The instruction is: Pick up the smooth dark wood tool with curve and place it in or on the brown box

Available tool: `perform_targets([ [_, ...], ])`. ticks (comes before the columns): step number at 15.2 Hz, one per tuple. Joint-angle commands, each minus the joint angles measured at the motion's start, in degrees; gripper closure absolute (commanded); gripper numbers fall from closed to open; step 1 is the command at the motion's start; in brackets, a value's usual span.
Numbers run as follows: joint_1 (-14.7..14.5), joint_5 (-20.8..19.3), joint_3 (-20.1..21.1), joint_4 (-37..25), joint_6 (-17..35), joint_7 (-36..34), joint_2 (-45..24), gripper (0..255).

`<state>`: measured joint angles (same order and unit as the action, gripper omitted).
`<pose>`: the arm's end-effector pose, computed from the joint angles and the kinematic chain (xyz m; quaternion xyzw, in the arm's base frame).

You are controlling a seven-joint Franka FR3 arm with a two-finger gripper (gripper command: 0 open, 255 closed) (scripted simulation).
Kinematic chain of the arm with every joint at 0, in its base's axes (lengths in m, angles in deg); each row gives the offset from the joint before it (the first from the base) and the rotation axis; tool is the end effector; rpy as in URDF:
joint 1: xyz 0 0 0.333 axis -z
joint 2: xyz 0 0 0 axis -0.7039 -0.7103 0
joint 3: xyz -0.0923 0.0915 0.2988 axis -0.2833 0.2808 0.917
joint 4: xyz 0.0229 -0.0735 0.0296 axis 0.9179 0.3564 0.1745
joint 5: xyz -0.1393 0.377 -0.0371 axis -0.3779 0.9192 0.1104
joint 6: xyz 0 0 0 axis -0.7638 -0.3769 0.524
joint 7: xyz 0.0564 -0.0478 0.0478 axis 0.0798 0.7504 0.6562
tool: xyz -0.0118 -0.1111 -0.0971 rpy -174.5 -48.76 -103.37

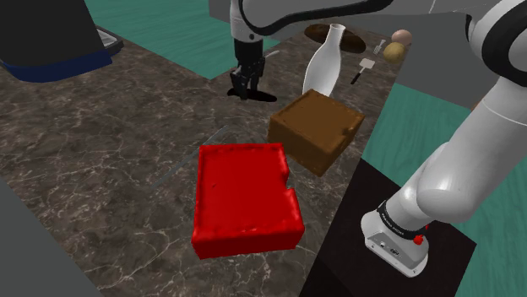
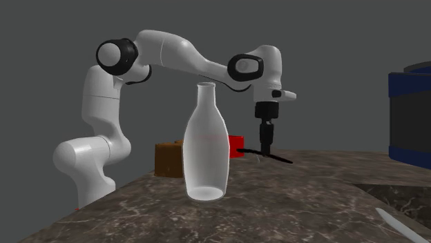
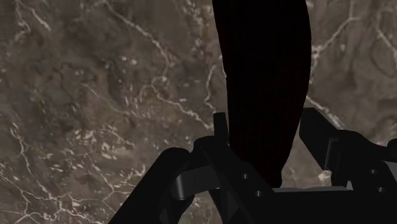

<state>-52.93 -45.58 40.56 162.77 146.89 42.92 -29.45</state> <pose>0.5568 0.2212 0.4655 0.9875 0.1552 -0.0156 0.0222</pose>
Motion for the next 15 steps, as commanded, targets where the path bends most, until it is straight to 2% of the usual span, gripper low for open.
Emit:
perform_targets([
  [1, 0.02, 0.05, -0.01, -1.62, -1.71, 0.16, 0.08, 255],
  [15, -0.25, -0.06, 0.15, -13.39, -12.74, 0.43, -0.68, 255],
])
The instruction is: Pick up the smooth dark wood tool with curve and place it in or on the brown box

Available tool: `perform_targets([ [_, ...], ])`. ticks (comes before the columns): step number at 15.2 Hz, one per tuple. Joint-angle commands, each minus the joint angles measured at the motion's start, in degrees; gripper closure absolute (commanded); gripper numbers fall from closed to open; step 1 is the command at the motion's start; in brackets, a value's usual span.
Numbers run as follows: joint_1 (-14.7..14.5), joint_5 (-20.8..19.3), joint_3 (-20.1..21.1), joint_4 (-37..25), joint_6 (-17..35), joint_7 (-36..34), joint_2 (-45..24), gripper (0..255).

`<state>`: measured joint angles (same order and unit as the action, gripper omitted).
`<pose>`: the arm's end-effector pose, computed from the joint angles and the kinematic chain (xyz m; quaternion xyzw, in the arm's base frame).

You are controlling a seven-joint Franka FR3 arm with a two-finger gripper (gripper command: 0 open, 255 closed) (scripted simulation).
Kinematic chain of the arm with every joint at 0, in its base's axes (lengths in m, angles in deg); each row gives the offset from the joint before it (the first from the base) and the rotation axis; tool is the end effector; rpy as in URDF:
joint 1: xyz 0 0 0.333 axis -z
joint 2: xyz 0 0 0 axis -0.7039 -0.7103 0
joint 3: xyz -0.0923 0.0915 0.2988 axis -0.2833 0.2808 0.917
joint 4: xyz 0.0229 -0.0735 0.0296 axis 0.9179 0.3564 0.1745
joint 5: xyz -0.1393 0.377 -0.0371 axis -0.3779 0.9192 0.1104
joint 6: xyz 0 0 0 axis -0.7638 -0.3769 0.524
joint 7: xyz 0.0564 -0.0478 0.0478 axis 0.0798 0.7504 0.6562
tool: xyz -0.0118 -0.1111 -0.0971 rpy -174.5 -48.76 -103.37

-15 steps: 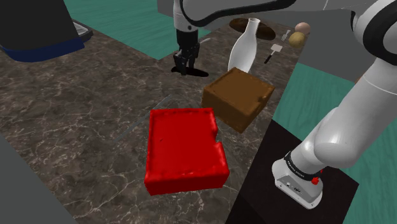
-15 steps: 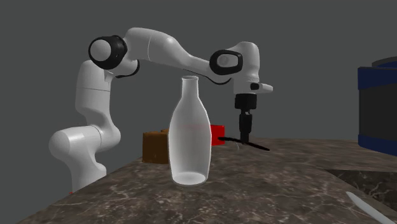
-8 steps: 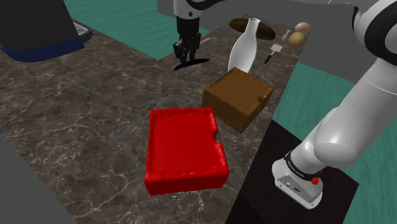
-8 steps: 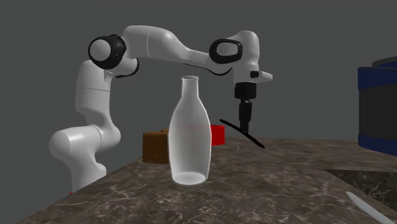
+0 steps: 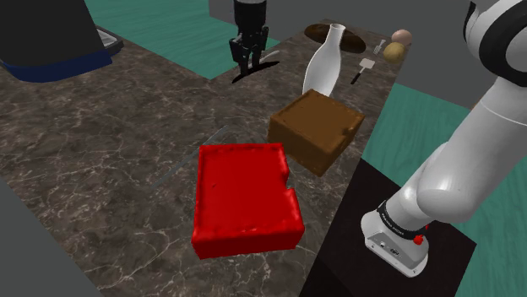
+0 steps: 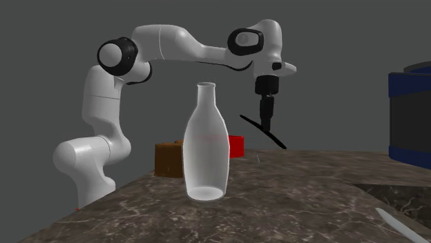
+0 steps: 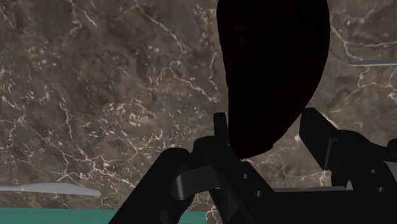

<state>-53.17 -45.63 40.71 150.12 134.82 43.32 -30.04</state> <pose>0.5579 0.2211 0.5493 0.9875 0.1554 -0.0156 0.0222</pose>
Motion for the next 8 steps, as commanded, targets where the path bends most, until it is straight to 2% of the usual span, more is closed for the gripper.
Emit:
perform_targets([
  [1, -0.05, -0.06, 0.02, -1.73, -1.51, 0.03, -0.26, 255],
  [7, -0.31, -0.38, 0.13, -7.49, -6.09, 0.0, -1.47, 255],
  [8, 0.03, 0.31, 0.06, -4.16, -5.4, 0.28, 1.26, 255],
])
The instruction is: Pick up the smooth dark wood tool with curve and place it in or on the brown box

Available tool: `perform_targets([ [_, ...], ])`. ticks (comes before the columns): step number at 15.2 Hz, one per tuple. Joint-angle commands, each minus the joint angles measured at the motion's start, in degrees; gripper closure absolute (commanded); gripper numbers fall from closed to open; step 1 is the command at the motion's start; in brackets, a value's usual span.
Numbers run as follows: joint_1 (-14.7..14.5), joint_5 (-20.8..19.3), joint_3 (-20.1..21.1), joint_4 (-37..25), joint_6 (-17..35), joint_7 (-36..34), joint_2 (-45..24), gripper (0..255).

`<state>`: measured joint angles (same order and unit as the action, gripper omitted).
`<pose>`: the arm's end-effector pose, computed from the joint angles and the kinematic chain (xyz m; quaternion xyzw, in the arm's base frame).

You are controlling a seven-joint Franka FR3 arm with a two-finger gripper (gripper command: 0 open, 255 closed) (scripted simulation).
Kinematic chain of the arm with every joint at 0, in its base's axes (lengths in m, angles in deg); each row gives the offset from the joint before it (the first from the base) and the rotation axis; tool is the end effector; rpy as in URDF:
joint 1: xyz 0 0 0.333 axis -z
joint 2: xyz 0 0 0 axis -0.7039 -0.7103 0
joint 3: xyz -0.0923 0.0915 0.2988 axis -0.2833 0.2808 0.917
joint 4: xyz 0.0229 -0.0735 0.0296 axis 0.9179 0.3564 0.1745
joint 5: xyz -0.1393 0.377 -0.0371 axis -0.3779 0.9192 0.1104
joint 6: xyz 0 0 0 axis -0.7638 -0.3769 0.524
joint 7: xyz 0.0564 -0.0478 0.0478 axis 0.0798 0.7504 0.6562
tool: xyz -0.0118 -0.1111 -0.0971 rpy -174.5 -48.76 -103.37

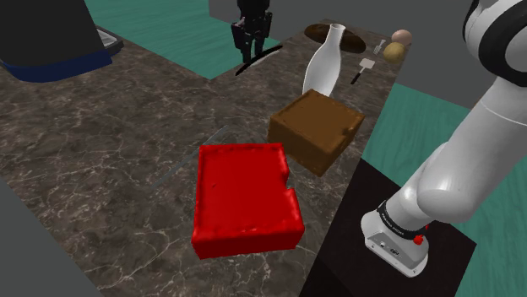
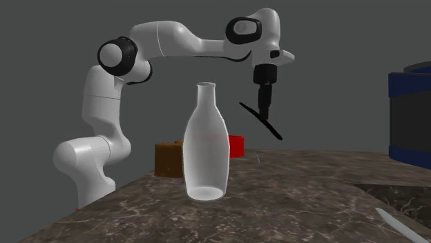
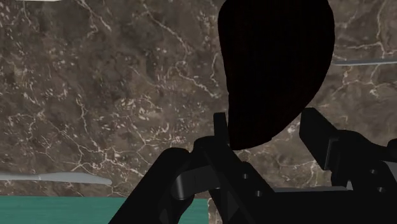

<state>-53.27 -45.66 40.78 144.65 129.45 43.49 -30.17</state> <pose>0.5524 0.2186 0.5860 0.9875 0.1553 -0.0158 0.0222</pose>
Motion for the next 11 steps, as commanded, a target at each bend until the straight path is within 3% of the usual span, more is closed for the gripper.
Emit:
perform_targets([
  [1, 0.42, 1.01, -0.11, 4.44, 0.55, 0.41, 4.04, 255],
  [11, 0.62, 6.12, -2.25, 28.18, 0.9, 3.54, 28.1, 255],
])
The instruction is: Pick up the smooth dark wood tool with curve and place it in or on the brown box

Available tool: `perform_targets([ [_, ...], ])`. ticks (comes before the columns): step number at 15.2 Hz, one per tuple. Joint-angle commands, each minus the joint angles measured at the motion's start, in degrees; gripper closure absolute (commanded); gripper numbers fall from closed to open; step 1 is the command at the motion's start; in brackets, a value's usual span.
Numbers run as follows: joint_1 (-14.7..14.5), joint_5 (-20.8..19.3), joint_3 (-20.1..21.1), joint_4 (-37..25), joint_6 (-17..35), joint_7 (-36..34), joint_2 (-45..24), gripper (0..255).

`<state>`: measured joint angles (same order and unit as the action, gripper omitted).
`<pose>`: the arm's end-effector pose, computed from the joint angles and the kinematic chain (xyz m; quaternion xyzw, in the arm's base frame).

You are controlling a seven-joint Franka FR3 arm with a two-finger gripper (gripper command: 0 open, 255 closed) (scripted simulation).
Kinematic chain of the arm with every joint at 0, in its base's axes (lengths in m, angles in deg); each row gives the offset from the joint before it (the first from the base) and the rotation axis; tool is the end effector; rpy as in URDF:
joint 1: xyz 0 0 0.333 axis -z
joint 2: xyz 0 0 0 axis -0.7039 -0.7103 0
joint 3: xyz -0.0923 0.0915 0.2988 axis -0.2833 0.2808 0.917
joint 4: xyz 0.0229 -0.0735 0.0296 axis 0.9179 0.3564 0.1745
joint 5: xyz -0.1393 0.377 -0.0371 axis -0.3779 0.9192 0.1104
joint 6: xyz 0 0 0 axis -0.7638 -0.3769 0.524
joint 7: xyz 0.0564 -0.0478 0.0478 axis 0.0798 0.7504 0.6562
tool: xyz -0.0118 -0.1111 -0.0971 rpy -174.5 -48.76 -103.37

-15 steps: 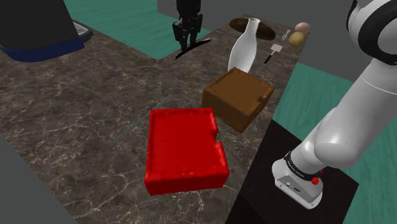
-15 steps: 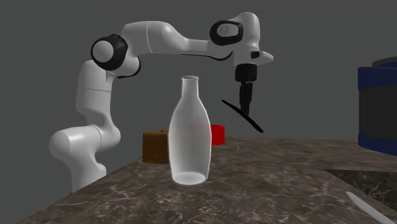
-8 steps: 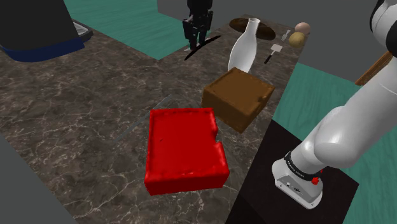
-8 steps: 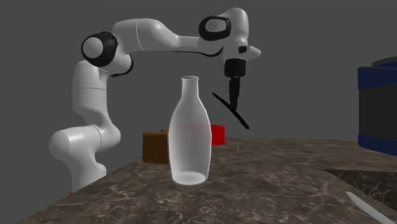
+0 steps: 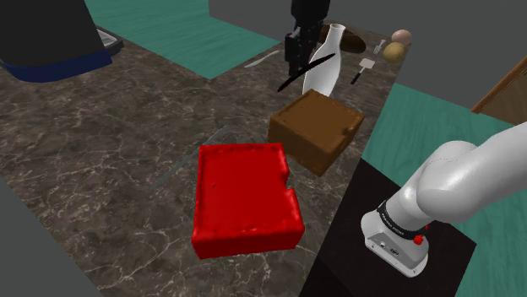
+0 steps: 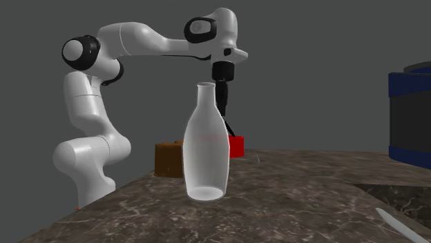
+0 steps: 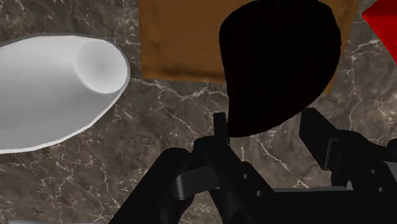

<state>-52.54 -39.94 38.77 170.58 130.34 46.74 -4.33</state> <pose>0.4148 0.1770 0.6006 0.9875 0.1553 -0.0156 0.0225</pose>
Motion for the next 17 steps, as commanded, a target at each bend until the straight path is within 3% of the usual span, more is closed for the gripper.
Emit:
perform_targets([
  [1, -0.25, 0.75, -0.51, 4.07, -0.4, 0.55, 4.53, 255],
  [6, -1.19, 2.01, -1.78, 11.69, -3.39, 1.55, 15.22, 255],
  [17, -1.61, 2.61, -1.33, 21.79, 4.61, 1.59, 17.32, 255],
])
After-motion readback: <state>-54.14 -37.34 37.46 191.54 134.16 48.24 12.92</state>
